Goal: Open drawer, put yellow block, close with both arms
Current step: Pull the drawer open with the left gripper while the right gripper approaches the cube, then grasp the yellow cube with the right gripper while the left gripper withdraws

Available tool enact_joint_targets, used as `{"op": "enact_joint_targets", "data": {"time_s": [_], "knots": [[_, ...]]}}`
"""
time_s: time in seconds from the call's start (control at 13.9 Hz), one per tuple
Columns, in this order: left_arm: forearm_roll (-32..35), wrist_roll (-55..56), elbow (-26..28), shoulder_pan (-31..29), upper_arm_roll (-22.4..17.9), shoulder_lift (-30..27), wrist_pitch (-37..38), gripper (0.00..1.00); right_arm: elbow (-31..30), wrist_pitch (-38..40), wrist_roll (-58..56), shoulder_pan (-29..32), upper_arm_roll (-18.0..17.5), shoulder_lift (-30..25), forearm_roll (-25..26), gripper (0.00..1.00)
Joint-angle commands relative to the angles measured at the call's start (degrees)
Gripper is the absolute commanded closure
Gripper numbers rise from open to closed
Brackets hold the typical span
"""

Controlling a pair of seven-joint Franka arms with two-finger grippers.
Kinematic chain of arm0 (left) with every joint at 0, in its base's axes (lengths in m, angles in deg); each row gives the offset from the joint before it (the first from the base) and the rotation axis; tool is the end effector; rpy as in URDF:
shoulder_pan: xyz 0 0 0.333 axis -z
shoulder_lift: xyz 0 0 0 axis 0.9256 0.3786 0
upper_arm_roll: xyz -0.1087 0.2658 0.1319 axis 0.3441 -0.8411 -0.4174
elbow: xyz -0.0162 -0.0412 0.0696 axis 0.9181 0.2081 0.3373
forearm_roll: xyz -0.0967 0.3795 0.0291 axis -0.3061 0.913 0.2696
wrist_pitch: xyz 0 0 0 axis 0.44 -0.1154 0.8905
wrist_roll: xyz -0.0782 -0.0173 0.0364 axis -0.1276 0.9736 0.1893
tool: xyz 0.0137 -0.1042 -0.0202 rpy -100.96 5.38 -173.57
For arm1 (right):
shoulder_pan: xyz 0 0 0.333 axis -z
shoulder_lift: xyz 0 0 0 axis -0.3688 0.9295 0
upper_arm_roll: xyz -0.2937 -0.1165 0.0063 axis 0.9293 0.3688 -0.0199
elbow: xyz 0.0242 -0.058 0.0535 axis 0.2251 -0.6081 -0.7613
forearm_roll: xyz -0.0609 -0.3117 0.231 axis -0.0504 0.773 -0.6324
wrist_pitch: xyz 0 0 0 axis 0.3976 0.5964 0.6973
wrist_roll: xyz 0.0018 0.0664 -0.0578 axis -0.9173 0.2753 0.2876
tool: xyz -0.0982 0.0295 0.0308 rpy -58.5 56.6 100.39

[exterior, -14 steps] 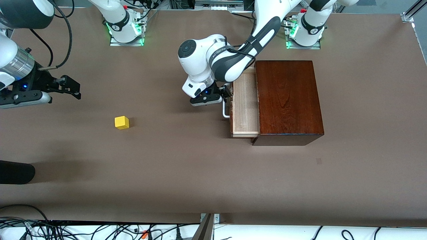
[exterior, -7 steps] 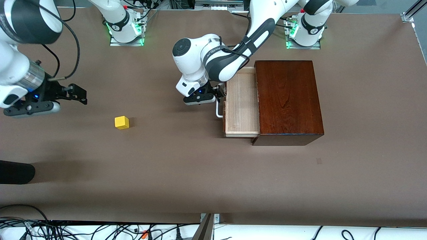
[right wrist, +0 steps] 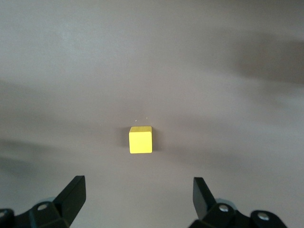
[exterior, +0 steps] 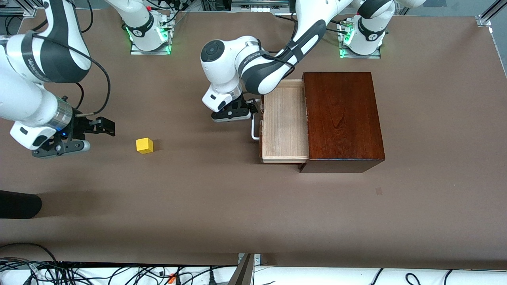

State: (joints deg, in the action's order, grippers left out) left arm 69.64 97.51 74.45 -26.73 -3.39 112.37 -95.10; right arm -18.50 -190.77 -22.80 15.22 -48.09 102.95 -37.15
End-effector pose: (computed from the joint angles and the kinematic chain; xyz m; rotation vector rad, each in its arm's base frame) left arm 0.4693 -0.5926 0.3261 -3.0267 -0.1537 -0.1510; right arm 0.6276 0.0565 0.4674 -3.1231 -0.2784 0.0784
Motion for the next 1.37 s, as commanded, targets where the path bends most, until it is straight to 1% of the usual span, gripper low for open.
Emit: {"op": "enact_joint_targets", "data": {"time_s": [0.0,0.14,0.29,0.36,0.5,0.65,0.79,1.01,1.15,1.22,1.29], "knots": [[-4.82,-4.25,-0.26,-3.04,0.41,-5.63,5.68,0.0,-0.85,-1.68,-1.09,-0.08,0.0,-0.29,-1.62,0.0],[-9.82,-9.61,1.57,-7.86,0.41,-11.68,9.54,0.0,-3.82,-2.73,-1.0,-0.08,0.0,-0.72,-1.62,0.0],[-13.79,-15.49,5.95,-13.92,0.41,-18.53,10.88,0.0,-10.4,-9.29,-0.03,-0.17,-0.26,-1.51,-1.62,0.0],[-15.02,-18.31,8.16,-16.91,0.41,-21.52,11.05,0.0,-13.13,-12.64,-0.03,-0.17,-0.96,-1.6,-1.62,0.0],[-18.01,-26.2,10.45,-23.67,0.41,-25.93,13.24,0.0,-17.71,-19.23,-0.03,-0.17,-1.4,-1.17,-1.62,0.0],[-18.9,-35.52,10.9,-30.18,0.41,-28.14,16.14,0.0,-21.23,-24.25,0.06,-0.17,-2.1,-0.21,-1.62,0.0],[-21.36,-43.09,10.99,-36.07,0.41,-29.9,17.9,0.0,-24.39,-28.56,-0.03,-0.17,-2.11,0.85,-1.62,0.0],[-21.62,-45.75,10.99,-40.83,0.41,-30.78,18.53,0.0,-25.55,-32.0,-0.12,-0.17,-2.11,4.0,-1.53,0.0],[-23.11,-50.04,11.6,-44.43,0.23,-32.09,18.61,0.0,-25.81,-34.9,-0.38,-0.17,-2.11,6.38,-1.53,0.0],[-23.9,-53.11,14.39,-44.71,-1.25,-34.36,18.09,0.0,-25.99,-35.52,-0.64,-0.17,-2.11,7.18,-1.53,0.0],[-24.87,-55.93,17.29,-43.93,-4.83,-37.0,17.48,0.0,-26.17,-35.61,-0.73,-0.17,-2.11,7.44,-1.45,0.0]]}}
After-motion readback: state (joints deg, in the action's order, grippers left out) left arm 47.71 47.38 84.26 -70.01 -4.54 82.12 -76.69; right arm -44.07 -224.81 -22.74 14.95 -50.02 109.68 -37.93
